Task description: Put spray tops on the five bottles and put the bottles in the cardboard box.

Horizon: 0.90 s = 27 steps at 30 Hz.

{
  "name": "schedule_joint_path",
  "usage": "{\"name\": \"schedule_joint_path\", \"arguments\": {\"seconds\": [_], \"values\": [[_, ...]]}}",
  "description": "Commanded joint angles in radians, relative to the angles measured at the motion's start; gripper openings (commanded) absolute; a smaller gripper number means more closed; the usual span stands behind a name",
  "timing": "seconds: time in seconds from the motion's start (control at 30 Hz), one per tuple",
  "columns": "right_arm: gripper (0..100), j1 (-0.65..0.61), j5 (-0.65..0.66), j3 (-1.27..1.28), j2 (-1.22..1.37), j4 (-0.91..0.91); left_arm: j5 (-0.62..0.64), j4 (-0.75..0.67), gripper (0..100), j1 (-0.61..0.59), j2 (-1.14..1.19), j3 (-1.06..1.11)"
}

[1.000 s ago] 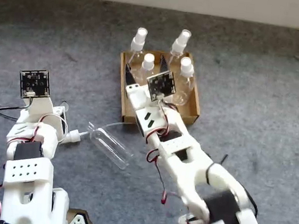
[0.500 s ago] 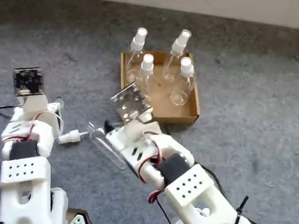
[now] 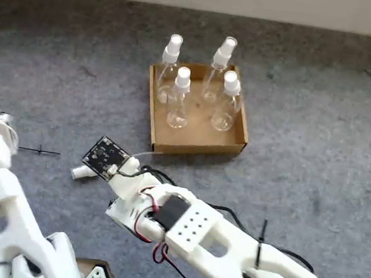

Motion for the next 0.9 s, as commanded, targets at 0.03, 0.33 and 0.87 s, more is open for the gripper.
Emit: {"name": "schedule_joint_path", "arguments": {"seconds": [0.03,0.33,0.87], "values": [[28.9,-0.008,0.003,-0.157,0.157,0.001,-0.118,0.002,16,-0.139,0.295,-0.26],[28.8,-0.01,0.005,-0.268,0.39,0.001,-0.152,0.002,16,-0.217,0.567,-0.455],[0.8,0.021,0.012,-0.226,0.088,0.127,-0.152,0.147,16,-0.104,0.588,-0.383]]}}
